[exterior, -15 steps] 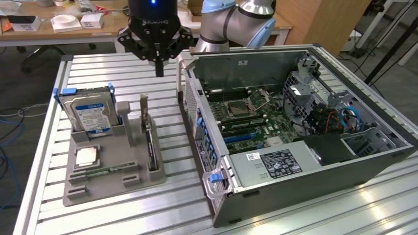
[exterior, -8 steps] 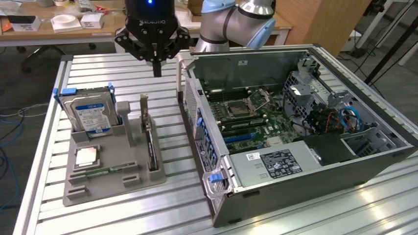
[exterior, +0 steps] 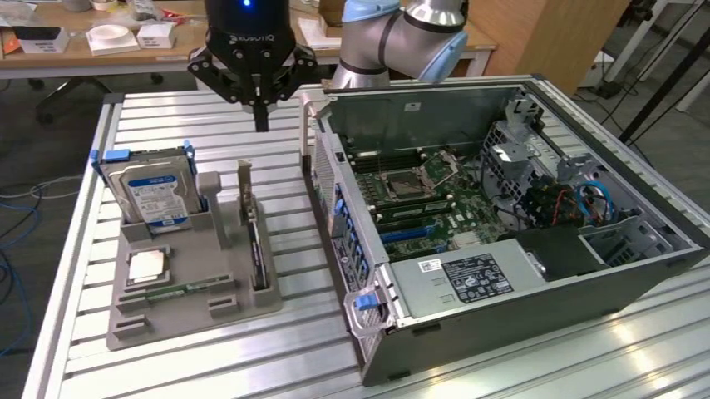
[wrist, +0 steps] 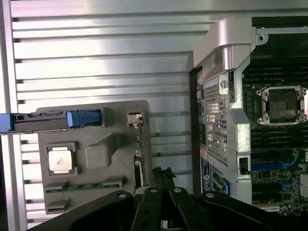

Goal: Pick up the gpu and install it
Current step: 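Reach for the gpu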

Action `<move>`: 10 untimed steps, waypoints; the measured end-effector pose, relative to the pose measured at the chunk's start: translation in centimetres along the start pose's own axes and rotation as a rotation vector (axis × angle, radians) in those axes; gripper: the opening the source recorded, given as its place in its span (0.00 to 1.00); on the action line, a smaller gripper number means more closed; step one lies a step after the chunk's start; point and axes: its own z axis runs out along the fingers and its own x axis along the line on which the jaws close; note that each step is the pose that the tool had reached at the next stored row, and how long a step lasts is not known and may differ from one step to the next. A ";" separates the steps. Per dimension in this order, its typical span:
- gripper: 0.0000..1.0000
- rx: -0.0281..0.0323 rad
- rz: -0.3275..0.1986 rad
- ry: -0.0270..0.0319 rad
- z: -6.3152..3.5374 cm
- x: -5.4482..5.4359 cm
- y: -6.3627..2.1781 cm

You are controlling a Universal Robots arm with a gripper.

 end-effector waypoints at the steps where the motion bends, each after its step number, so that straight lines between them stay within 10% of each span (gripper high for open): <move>1: 0.11 0.0000 0.000 0.0000 -0.01 0.1 -0.07; 10: 0.11 0.0001 0.000 0.0001 -0.06 0.7 -1.03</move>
